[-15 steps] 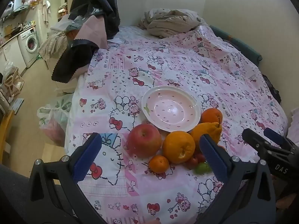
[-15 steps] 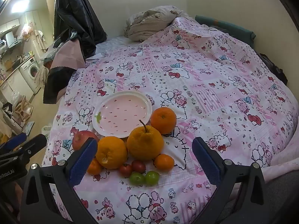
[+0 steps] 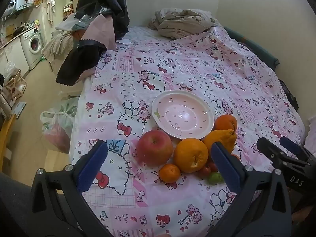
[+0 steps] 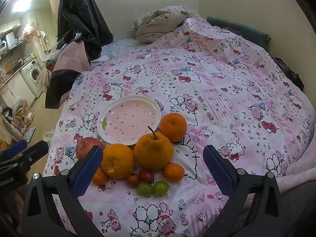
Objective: Organize fruits
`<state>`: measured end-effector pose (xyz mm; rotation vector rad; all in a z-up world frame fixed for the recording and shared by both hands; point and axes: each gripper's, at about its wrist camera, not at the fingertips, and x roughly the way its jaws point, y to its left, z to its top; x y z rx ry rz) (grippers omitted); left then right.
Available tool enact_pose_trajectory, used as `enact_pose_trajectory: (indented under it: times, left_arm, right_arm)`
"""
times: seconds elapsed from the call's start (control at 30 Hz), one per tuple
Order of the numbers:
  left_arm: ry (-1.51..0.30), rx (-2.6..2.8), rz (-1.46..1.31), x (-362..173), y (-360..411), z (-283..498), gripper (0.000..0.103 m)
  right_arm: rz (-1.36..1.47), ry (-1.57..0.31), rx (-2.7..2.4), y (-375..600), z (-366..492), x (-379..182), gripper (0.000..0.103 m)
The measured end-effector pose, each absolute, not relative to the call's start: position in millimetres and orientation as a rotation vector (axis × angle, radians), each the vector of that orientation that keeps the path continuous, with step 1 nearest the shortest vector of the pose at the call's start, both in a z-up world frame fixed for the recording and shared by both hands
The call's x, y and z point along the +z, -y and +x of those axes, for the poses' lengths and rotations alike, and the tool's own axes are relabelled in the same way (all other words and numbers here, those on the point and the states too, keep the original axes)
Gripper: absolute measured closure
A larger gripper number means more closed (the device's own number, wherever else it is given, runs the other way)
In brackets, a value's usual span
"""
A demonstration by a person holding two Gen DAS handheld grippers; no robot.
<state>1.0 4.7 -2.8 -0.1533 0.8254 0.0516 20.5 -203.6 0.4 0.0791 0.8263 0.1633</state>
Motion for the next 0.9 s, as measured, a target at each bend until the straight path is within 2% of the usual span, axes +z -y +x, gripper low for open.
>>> enact_pose_trajectory:
  times: [0.9]
  left_arm:
    - [-0.829, 0.05, -0.149, -2.2, -2.6, 1.3, 0.0]
  right_arm:
    - [0.079, -0.826, 0.164, 202.2, 19.9, 5.1, 0.0]
